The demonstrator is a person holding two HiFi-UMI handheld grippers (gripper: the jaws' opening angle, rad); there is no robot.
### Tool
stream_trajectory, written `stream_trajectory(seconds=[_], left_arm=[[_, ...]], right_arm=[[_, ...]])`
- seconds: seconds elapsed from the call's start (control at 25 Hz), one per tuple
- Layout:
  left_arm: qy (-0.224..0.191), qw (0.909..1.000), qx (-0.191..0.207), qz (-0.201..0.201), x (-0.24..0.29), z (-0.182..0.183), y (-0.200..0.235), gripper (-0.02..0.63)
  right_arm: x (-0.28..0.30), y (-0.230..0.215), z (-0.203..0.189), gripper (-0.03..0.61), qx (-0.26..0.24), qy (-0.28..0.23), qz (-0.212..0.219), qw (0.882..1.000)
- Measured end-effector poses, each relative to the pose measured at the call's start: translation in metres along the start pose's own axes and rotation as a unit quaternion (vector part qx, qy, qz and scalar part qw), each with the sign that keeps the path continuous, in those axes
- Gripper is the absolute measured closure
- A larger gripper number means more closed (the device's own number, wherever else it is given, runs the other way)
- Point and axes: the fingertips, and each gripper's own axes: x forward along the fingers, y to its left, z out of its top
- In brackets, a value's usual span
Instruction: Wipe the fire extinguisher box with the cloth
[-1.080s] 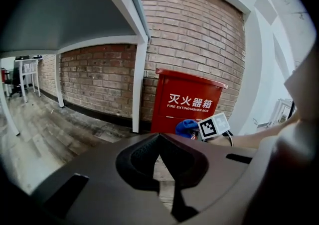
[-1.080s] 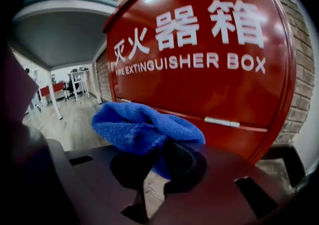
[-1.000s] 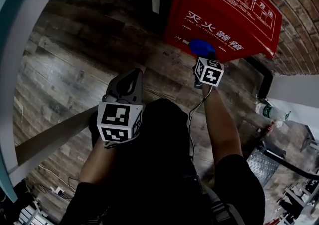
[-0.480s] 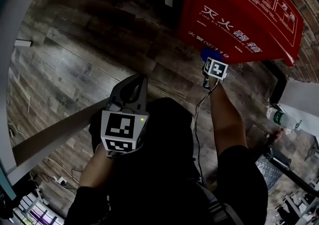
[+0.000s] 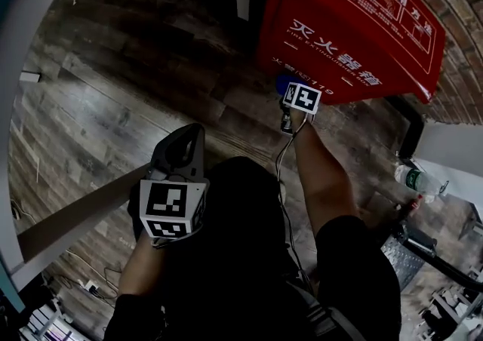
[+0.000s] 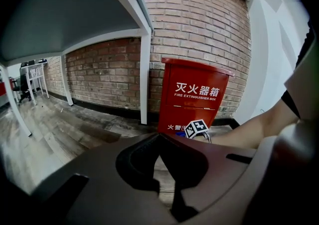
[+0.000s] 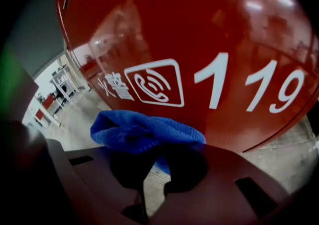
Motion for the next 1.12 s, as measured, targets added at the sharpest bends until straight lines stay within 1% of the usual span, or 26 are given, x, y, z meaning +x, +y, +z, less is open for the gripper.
stream_trajectory(seconds=[0.08, 0.2, 0.24, 0.32, 0.4, 0.48, 0.6, 0.68, 0.8, 1.0, 1.04, 1.12], left_arm=[[-0.001, 1.0, 0.002, -0.005, 0.002, 0.003, -0.004, 0.607], [0.0, 0.9997, 0.018, -0.017, 0.001, 0.008, -0.013, 0.607], [0.0, 0.9995, 0.023, -0.022, -0.001, 0.01, -0.016, 0.607], [-0.004, 0.9991, 0.03, -0.03, -0.006, 0.017, -0.022, 0.607], [-0.014, 0.9985, 0.036, -0.04, -0.011, 0.027, -0.026, 0.607], [-0.029, 0.9976, 0.039, -0.049, -0.016, 0.038, -0.029, 0.607], [-0.047, 0.9964, 0.033, -0.062, -0.023, 0.05, -0.03, 0.607], [-0.055, 0.9956, 0.026, -0.071, -0.027, 0.055, -0.03, 0.607], [-0.066, 0.994, 0.022, -0.084, -0.031, 0.059, -0.031, 0.607], [-0.074, 0.9914, 0.015, -0.107, -0.038, 0.054, -0.033, 0.607], [-0.074, 0.9912, 0.012, -0.109, -0.038, 0.051, -0.032, 0.607], [-0.073, 0.9912, 0.007, -0.111, -0.04, 0.046, -0.029, 0.607]], right_arm=[[-0.01, 0.007, 0.011, 0.531, 0.028, -0.014, 0.01, 0.999], [-0.041, 0.02, 0.035, 0.531, 0.08, -0.046, 0.029, 0.995], [-0.055, 0.024, 0.044, 0.531, 0.091, -0.057, 0.033, 0.994], [-0.084, 0.03, 0.062, 0.531, 0.099, -0.075, 0.035, 0.992], [-0.112, 0.034, 0.079, 0.531, 0.093, -0.09, 0.033, 0.991], [-0.139, 0.037, 0.096, 0.531, 0.077, -0.106, 0.026, 0.991], [-0.183, 0.045, 0.12, 0.531, 0.042, -0.138, 0.015, 0.99], [-0.212, 0.052, 0.135, 0.531, 0.026, -0.158, 0.016, 0.987], [-0.256, 0.065, 0.158, 0.531, 0.021, -0.199, 0.031, 0.979], [-0.331, 0.094, 0.202, 0.531, 0.024, -0.287, 0.061, 0.956], [-0.339, 0.099, 0.207, 0.531, 0.021, -0.293, 0.062, 0.954], [-0.34, 0.105, 0.21, 0.531, 0.018, -0.291, 0.062, 0.955]])
